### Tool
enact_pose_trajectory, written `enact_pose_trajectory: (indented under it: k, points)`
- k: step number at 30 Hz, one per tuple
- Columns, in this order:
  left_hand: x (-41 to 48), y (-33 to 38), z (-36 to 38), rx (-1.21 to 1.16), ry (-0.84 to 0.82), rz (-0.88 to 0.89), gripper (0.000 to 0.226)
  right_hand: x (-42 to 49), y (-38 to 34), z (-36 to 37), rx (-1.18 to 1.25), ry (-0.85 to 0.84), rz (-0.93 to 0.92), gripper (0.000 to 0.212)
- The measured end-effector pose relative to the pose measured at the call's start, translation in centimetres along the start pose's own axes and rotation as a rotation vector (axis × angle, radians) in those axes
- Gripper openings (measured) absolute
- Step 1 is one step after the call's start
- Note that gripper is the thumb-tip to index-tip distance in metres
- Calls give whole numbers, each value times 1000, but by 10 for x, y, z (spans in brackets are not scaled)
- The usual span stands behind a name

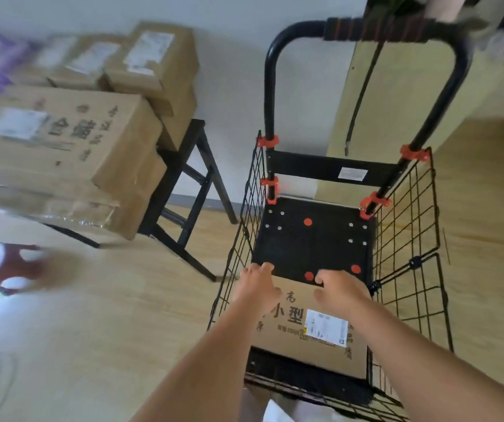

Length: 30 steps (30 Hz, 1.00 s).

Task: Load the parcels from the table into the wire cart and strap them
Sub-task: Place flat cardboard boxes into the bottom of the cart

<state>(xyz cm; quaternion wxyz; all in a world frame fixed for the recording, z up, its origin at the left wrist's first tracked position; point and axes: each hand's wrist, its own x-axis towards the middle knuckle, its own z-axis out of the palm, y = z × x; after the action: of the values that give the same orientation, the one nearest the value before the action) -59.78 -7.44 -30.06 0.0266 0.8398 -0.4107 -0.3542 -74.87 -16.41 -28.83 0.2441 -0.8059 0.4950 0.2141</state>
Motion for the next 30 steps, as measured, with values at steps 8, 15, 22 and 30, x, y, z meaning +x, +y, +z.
enact_pose_trajectory:
  k: [8, 15, 22, 30]
  points:
    - [-25, -23, -51, -63, 279, 108, 38, -20, -62, -33, -44, 94, -46, 19]
    - [-57, -108, -90, -79, 329, 110, 38, -52, -158, -21, -114, 44, -101, 17]
    - [-93, -223, -121, -230, 384, 12, 43, -85, -264, 11, -162, 89, -210, 20]
    - [-124, -332, -154, -275, 455, -58, 32, -106, -386, 46, -39, 153, -233, 12]
